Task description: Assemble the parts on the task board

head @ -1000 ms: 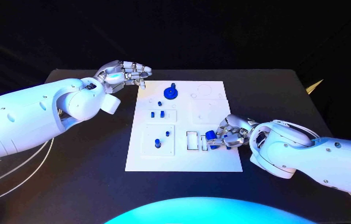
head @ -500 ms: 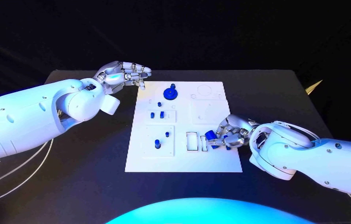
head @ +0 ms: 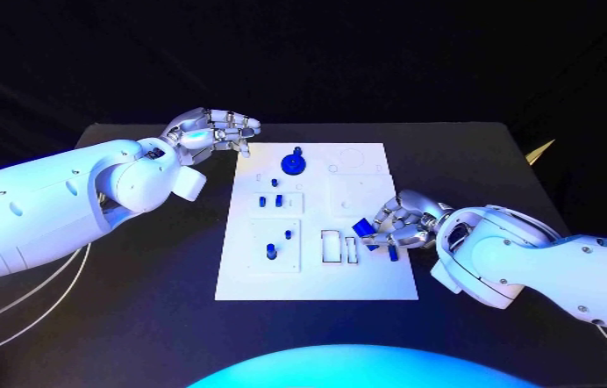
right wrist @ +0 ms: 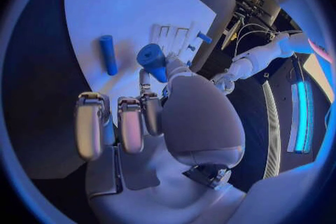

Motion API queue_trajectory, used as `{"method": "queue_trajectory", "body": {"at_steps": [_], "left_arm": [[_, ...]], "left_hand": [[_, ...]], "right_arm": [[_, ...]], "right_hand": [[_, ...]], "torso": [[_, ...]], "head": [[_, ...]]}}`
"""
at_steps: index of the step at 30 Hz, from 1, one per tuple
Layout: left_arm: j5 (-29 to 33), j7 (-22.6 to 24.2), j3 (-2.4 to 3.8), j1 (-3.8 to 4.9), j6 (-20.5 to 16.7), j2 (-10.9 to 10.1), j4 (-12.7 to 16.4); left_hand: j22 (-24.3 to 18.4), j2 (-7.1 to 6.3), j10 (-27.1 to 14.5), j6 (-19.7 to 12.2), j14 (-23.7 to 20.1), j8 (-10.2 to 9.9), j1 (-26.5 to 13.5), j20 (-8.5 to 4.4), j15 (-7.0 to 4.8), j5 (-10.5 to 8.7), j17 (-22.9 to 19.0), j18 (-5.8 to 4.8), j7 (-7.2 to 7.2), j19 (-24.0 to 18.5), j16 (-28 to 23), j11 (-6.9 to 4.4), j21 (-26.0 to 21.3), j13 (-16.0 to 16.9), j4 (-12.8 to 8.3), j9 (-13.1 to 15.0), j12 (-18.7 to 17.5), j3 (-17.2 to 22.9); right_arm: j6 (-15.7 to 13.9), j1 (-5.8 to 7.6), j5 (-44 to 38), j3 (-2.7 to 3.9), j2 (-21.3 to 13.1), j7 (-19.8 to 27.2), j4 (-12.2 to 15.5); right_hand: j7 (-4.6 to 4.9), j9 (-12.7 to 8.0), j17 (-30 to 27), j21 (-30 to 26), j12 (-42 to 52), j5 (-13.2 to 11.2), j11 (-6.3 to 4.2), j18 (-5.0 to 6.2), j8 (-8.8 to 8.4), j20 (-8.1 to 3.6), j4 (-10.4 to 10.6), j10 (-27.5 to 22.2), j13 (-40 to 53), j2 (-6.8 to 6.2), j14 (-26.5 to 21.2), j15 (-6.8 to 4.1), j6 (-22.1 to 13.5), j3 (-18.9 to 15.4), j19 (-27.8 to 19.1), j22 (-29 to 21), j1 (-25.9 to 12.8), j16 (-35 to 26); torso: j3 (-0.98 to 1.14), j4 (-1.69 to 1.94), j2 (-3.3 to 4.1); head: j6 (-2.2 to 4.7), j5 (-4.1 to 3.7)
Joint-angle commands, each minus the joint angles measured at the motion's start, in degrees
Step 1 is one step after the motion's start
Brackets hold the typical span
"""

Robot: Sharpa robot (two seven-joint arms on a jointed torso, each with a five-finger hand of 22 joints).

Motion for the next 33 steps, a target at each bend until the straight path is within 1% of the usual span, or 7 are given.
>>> {"method": "queue_trajectory", "body": {"at_steps": [1, 6, 8, 14, 21, 30, 33], "left_arm": [[0.24, 0.39, 0.04, 0.03, 0.63, 0.12, 0.10], [0.24, 0.41, 0.04, 0.03, 0.68, 0.15, 0.14], [0.24, 0.42, 0.04, 0.03, 0.73, 0.18, 0.16], [0.24, 0.43, 0.04, 0.03, 0.77, 0.18, 0.18], [0.24, 0.36, 0.04, 0.03, 0.76, 0.10, 0.69], [0.24, 0.34, 0.04, 0.03, 0.95, 0.12, 1.08], [0.24, 0.35, 0.04, 0.03, 0.90, 0.06, 0.93]], "left_hand": [[-0.09, 0.01, -0.35, -0.29, -0.49, 0.16, -0.11, 0.30, -0.09, 0.22, -0.05, 0.84, 1.77, 0.06, 0.23, -0.12, -0.19, -0.07, 0.04, 0.05, 0.25, 0.13], [-0.09, 0.01, -0.35, -0.29, -0.49, 0.16, -0.11, 0.30, -0.09, 0.22, -0.05, 0.84, 1.77, 0.06, 0.23, -0.12, -0.19, -0.07, 0.04, 0.05, 0.25, 0.13], [-0.09, 0.01, -0.35, -0.29, -0.49, 0.16, -0.11, 0.30, -0.09, 0.22, -0.05, 0.84, 1.77, 0.06, 0.23, -0.12, -0.19, -0.07, 0.04, 0.05, 0.25, 0.13], [-0.09, 0.01, -0.35, -0.29, -0.49, 0.16, -0.11, 0.30, -0.09, 0.22, -0.05, 0.84, 1.77, 0.06, 0.23, -0.12, -0.19, -0.07, 0.04, 0.05, 0.25, 0.13], [-0.14, 0.03, -0.41, -0.32, -0.53, 0.27, -0.05, 0.28, -0.10, 0.24, -0.08, 0.83, 1.78, 0.13, 0.27, -0.12, -0.23, -0.10, 0.00, 0.06, 0.38, 0.18], [-0.14, 0.03, -0.41, -0.32, -0.53, 0.27, -0.05, 0.28, -0.10, 0.24, -0.08, 0.83, 1.78, 0.13, 0.27, -0.12, -0.23, -0.10, 0.00, 0.06, 0.38, 0.18], [-0.14, 0.03, -0.41, -0.32, -0.53, 0.27, -0.05, 0.28, -0.10, 0.24, -0.08, 0.83, 1.78, 0.13, 0.27, -0.12, -0.23, -0.10, 0.00, 0.06, 0.38, 0.18]], "right_arm": [[-1.22, 0.33, 4.79, 0.01, -0.05, 1.18, 0.53], [0.51, 0.56, 6.14, 0.02, 0.71, 1.63, 0.45], [1.16, 0.60, 6.42, 0.02, 1.32, 1.80, 0.26], [2.36, 0.63, 6.38, 0.02, 3.50, 1.79, -0.42], [5.17, 0.40, 5.49, 0.00, 5.52, 1.09, -1.34], [5.03, 0.11, 4.04, 0.00, 6.89, 0.46, -1.93], [5.13, 0.08, 3.83, 0.00, 7.17, 0.30, -2.12]], "right_hand": [[0.06, 0.04, 10.22, -0.09, -0.14, 0.26, 0.02, -0.93, 0.11, -0.36, 0.51, 0.77, 6.24, 0.15, 4.99, -0.46, 0.24, 0.02, 4.36, 11.39, -0.53, 0.15], [0.14, -0.09, 10.11, -0.24, -0.55, 0.20, 0.10, -0.90, 0.01, -0.33, 1.03, 0.57, 6.01, -0.17, 4.95, -0.39, 0.29, 0.11, 4.30, 11.34, -1.15, 0.09], [0.07, -0.03, 10.14, -0.30, -0.69, 0.21, 0.08, -0.89, 0.15, -0.31, 1.22, 0.51, 5.94, -0.17, 4.95, -0.39, 0.57, 0.21, 4.27, 11.32, -1.33, 0.10], [-0.12, 0.18, 10.20, -0.28, -1.05, 0.18, -0.07, -0.90, 0.52, -0.36, 2.06, 0.42, 5.80, -0.21, 4.95, -0.50, 1.20, 0.44, 4.26, 11.36, -2.53, 0.09], [-0.28, 0.36, 10.39, -0.02, -1.11, 0.16, -0.21, -0.95, 0.75, -0.42, 2.27, 0.52, 5.89, -0.13, 4.99, -0.60, 1.51, 0.48, 4.32, 11.51, -4.20, 0.15], [-0.42, 0.52, 10.58, 0.29, -1.03, 0.16, -0.32, -1.02, 0.97, -0.47, 2.26, 0.66, 6.04, 0.02, 5.03, -0.69, 1.77, 0.55, 4.39, 11.67, -5.32, 0.22], [-0.46, 0.56, 10.69, 0.43, -1.02, 0.17, -0.36, -1.05, 1.03, -0.49, 2.27, 0.70, 6.08, 0.10, 5.06, -0.71, 1.83, 0.59, 4.42, 11.74, -5.66, 0.26]], "torso": [[-0.01, 0.03, 0.05], [0.00, 0.03, 0.11], [0.01, 0.10, 0.10], [-0.02, 0.09, 0.08], [-0.03, 0.06, 0.11], [0.05, -0.03, 0.06], [0.05, 0.01, 0.09]], "head": [[0.02, -0.04], [0.12, 0.06], [-0.01, 0.02], [-0.10, 0.00], [-0.17, 0.15], [-0.23, 0.25], [-0.32, 0.23]]}}
